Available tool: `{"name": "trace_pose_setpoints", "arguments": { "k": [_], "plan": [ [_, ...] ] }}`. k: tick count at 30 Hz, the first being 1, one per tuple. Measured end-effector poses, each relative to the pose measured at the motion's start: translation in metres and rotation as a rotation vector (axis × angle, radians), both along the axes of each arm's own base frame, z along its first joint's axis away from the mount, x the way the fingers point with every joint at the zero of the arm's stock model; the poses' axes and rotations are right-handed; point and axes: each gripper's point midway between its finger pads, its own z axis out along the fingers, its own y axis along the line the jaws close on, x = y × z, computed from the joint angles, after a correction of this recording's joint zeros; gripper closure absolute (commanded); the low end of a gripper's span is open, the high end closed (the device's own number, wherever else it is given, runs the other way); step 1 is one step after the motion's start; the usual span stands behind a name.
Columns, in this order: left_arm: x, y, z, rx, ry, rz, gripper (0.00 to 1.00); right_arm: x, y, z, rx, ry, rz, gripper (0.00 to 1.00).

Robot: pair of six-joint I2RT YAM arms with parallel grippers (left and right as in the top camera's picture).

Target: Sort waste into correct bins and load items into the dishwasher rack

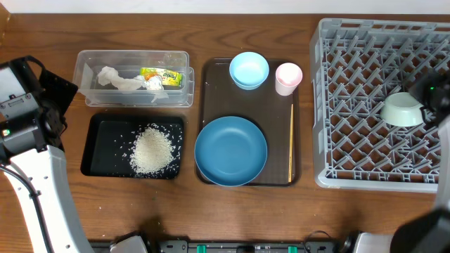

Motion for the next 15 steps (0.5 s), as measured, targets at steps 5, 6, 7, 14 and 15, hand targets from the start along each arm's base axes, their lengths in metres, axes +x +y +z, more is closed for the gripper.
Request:
{"name": "trace_pose_setpoints", "arguments": {
  "k": [5, 6, 7, 14, 15],
  "plan": [
    [0.0, 0.0, 0.0, 0.0, 0.0, 0.0, 0.04, 0.006, -0.01, -0.048, 0.013, 0.115, -0.025, 0.88],
    [0.0, 0.0, 0.0, 0.0, 0.0, 0.0, 0.04, 0.006, -0.011, -0.053, 0.013, 0.127, -0.027, 0.89],
    [0.0, 0.0, 0.0, 0.0, 0.0, 0.0, 0.04, 0.007, -0.012, -0.057, 0.012, 0.138, -0.031, 0.9],
    [0.0, 0.0, 0.0, 0.0, 0.0, 0.0, 0.04, 0.011, -0.016, -0.061, -0.006, 0.139, -0.033, 0.99],
    [0.0, 0.0, 0.0, 0.0, 0.0, 0.0, 0.04, 0.011, -0.017, -0.061, -0.008, 0.135, -0.033, 0.99]
  ]
}}
